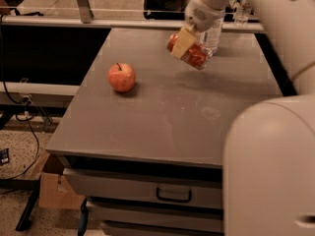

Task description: Place coke can upright

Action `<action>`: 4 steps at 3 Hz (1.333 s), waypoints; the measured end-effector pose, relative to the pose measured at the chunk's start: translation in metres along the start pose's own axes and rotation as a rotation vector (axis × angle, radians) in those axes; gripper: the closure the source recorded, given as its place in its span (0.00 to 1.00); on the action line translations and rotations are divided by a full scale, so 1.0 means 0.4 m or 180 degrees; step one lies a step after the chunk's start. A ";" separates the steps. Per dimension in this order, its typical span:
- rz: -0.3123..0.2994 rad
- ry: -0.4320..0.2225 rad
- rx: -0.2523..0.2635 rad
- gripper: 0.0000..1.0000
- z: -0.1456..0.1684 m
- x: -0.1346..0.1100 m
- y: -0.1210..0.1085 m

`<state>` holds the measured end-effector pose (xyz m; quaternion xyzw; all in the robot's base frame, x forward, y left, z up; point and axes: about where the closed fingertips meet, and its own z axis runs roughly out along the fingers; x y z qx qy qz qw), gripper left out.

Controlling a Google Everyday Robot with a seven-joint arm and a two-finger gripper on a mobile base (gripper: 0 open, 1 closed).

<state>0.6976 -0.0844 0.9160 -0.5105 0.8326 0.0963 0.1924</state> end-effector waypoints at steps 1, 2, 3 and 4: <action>-0.0120 -0.0709 -0.0212 1.00 -0.091 0.045 0.029; -0.0260 -0.1332 -0.0384 1.00 -0.140 0.095 0.058; -0.0457 -0.1828 -0.0534 1.00 -0.154 0.123 0.085; -0.0654 -0.2201 -0.0747 1.00 -0.154 0.126 0.109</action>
Offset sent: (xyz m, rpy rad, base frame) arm -0.0917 -0.0735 0.0471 0.6400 -0.2213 0.2386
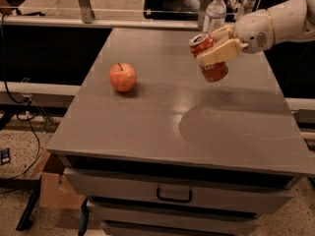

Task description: Place coke can upright

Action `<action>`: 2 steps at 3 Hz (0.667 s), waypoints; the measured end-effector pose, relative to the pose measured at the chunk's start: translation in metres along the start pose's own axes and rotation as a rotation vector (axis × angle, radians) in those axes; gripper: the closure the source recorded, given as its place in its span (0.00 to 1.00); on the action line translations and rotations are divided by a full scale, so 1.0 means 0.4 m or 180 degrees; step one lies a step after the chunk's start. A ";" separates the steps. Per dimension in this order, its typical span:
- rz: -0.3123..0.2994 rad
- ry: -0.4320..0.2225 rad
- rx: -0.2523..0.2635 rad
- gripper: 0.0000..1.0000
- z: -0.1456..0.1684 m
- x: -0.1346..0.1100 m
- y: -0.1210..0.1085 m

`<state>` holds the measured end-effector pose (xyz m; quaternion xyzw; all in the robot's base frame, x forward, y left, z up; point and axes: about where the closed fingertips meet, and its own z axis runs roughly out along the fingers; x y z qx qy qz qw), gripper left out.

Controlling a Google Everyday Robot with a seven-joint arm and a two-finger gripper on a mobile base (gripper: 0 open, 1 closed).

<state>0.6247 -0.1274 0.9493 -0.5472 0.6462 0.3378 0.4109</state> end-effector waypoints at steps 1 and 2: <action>-0.0080 -0.0283 -0.0251 1.00 0.017 0.004 0.017; -0.0146 -0.0593 -0.0483 1.00 0.040 0.026 0.026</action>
Offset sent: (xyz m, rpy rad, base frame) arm -0.0139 0.0065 -0.0284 0.2674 -0.0126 0.2244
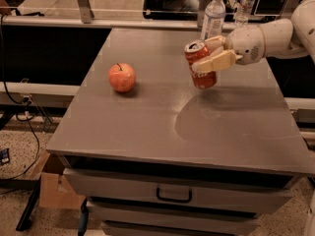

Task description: Place coke can upright

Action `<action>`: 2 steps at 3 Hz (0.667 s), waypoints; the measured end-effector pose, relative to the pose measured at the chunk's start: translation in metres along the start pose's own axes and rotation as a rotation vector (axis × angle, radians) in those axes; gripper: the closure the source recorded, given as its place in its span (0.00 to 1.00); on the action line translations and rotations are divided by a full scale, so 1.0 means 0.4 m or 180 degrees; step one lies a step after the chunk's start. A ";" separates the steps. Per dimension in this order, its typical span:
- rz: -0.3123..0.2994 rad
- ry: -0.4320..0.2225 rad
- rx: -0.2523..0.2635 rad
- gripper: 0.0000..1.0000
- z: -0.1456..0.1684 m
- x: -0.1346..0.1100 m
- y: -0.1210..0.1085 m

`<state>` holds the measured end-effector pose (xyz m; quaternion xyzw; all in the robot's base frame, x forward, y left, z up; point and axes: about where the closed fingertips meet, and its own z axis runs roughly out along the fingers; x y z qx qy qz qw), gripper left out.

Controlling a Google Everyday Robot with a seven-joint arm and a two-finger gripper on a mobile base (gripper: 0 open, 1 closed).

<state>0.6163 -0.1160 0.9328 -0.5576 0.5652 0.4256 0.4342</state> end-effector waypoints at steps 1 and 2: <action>-0.0059 -0.0239 -0.0070 1.00 0.004 0.017 -0.002; -0.0158 -0.0387 -0.0090 1.00 -0.003 0.029 -0.005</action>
Offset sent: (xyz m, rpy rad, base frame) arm -0.0004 -0.0172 -0.0168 0.1773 -0.0843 0.0607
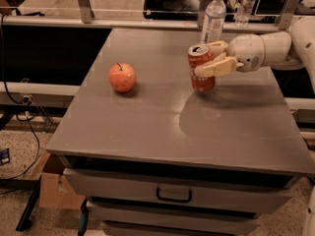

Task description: Place coke can upright

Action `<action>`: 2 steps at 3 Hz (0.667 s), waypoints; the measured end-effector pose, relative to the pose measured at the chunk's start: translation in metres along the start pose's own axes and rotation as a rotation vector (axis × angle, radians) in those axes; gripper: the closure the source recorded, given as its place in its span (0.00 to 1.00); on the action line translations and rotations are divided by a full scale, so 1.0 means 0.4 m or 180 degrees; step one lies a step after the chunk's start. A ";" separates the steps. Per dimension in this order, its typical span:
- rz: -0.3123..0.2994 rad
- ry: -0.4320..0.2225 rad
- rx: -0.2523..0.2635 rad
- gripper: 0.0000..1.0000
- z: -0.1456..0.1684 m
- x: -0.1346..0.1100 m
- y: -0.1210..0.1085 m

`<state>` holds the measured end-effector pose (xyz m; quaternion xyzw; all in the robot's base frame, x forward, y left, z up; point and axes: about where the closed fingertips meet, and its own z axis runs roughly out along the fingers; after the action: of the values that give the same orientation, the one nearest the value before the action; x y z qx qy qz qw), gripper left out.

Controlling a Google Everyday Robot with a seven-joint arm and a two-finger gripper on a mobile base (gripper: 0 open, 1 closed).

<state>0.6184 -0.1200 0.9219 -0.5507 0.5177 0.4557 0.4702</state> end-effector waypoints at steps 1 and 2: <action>-0.0038 -0.0165 -0.0068 0.86 -0.005 0.015 -0.007; -0.0064 -0.0264 -0.0114 0.63 -0.009 0.028 -0.015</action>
Offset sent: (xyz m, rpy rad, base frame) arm 0.0071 -0.0166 -0.0177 0.1122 -0.0186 0.0703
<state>0.6251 -0.1249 0.9115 -0.5448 0.4839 0.4827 0.4858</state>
